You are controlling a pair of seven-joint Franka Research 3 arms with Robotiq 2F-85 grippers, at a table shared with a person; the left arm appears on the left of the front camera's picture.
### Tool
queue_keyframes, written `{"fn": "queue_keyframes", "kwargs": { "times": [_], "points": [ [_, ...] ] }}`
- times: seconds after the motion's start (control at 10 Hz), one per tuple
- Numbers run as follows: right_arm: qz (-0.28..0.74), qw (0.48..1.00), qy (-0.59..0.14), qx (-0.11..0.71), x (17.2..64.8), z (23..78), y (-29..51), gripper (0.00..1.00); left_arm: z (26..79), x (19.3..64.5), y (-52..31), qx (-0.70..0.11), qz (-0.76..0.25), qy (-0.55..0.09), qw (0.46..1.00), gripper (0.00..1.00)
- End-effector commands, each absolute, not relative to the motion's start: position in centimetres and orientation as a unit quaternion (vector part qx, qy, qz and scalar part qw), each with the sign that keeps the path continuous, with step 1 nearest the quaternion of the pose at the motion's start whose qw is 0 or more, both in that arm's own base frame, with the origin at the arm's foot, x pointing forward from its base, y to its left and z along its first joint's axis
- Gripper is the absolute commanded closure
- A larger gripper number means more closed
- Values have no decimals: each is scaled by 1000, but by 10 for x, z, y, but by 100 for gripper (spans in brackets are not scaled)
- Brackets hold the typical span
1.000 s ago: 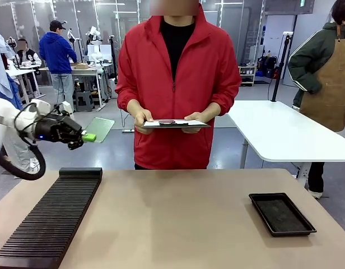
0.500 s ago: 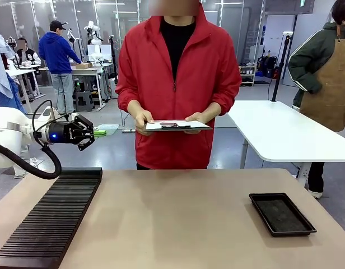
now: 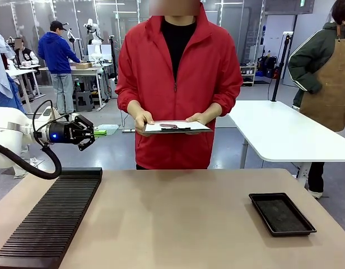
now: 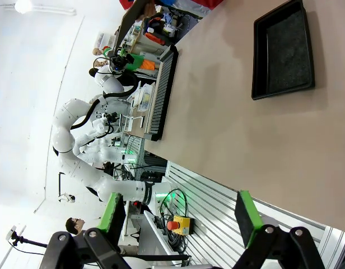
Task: Inspect the PCB.
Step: Pick up the Blank PCB and present it to the human, then release the Blank PCB you were holding.
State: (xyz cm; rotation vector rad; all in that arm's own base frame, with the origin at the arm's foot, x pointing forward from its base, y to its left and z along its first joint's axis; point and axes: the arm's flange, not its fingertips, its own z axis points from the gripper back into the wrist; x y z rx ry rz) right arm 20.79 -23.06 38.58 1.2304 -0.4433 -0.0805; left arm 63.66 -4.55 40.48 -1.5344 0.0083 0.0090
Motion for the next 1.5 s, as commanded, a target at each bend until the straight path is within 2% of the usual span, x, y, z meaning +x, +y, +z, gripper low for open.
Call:
{"fn": "queue_keyframes", "kwargs": {
  "times": [0.0, 1.4],
  "points": [
    [-31, 788, -216, 576, 207, 387, -231, 0, 405, 637, -45, -694, 4, 4, 720, 97],
    [-31, 788, -216, 576, 207, 387, -231, 0, 405, 637, -45, -694, 4, 4, 720, 97]
  ]
}}
